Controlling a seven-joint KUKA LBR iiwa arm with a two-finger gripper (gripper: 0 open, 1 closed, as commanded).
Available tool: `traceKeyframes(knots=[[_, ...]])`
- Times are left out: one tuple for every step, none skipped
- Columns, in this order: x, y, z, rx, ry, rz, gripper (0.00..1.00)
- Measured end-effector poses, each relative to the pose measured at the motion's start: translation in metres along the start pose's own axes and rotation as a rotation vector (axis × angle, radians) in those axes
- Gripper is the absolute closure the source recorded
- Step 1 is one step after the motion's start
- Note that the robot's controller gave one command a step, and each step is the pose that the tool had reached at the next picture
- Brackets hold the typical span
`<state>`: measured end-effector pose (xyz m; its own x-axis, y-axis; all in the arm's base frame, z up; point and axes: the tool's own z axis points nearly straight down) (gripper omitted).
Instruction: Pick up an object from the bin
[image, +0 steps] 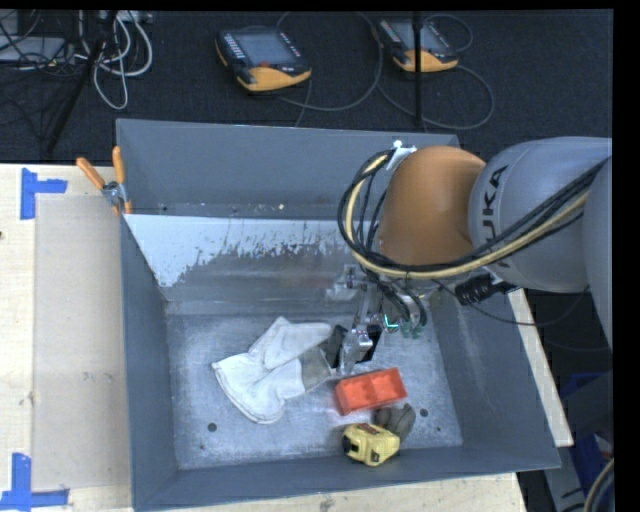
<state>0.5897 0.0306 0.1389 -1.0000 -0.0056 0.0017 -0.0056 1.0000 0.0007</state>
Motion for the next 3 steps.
traceKeyframes(knots=[[-0.009,-0.026,0.063,-0.003,-0.011,0.068,1.00],[-0.009,-0.026,0.063,-0.003,-0.011,0.068,1.00],[-0.012,-0.025,0.024,0.000,0.005,0.045,1.00]])
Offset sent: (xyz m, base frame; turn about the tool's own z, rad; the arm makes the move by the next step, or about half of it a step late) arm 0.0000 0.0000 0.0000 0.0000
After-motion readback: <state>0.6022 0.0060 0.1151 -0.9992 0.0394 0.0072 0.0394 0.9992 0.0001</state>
